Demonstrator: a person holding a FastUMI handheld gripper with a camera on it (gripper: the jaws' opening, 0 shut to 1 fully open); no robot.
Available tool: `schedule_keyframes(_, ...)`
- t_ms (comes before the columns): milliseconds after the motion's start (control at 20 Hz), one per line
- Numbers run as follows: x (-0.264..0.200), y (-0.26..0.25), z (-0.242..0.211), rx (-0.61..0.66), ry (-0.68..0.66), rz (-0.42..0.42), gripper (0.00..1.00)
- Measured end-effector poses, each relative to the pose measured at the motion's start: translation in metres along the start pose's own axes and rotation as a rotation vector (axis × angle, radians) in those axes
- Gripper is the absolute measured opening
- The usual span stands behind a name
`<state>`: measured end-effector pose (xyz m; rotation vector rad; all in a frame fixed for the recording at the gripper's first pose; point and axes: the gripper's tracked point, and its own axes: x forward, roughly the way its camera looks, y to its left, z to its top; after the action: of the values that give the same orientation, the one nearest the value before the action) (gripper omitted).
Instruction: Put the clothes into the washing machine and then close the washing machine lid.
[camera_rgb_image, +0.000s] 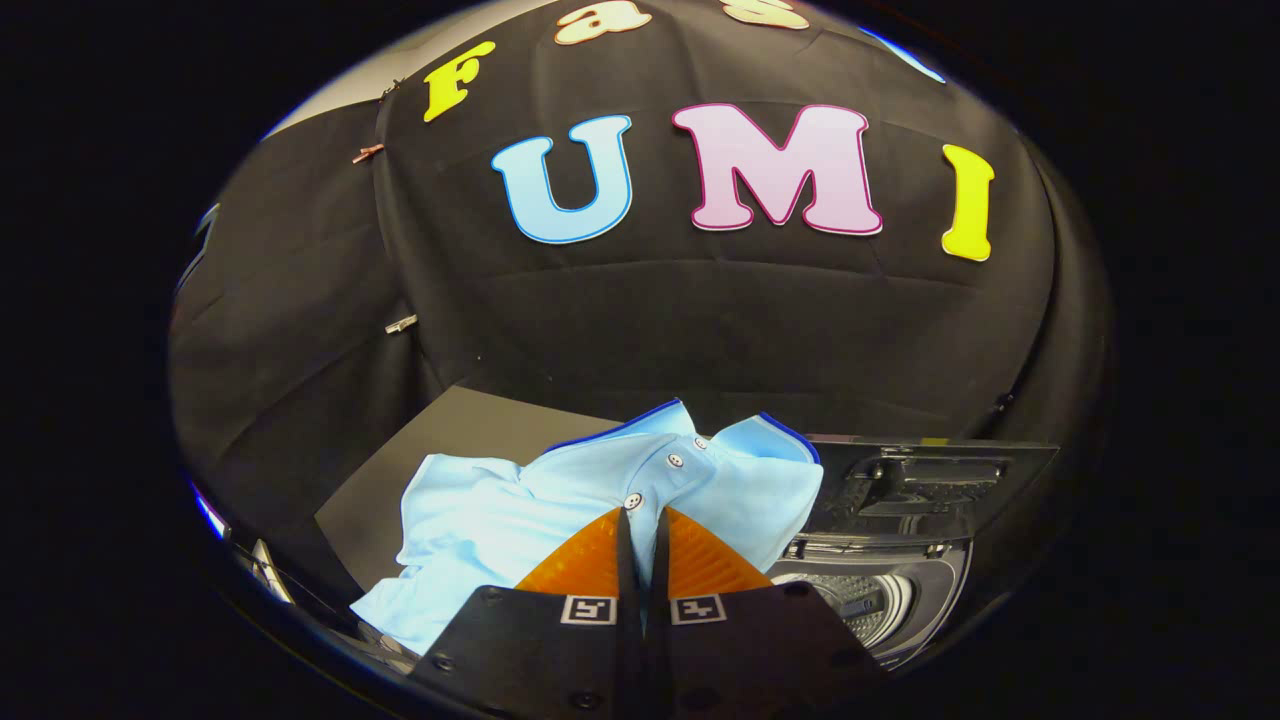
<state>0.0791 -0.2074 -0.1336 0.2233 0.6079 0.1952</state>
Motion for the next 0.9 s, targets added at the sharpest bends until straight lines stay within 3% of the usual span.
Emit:
schedule_keyframes(500, -0.034, -0.045, 0.005, 0.008, -0.013, 0.235, 0.05)
schedule_keyframes(900, -0.059, -0.087, 0.019, 0.025, -0.064, 0.258, 0.05)
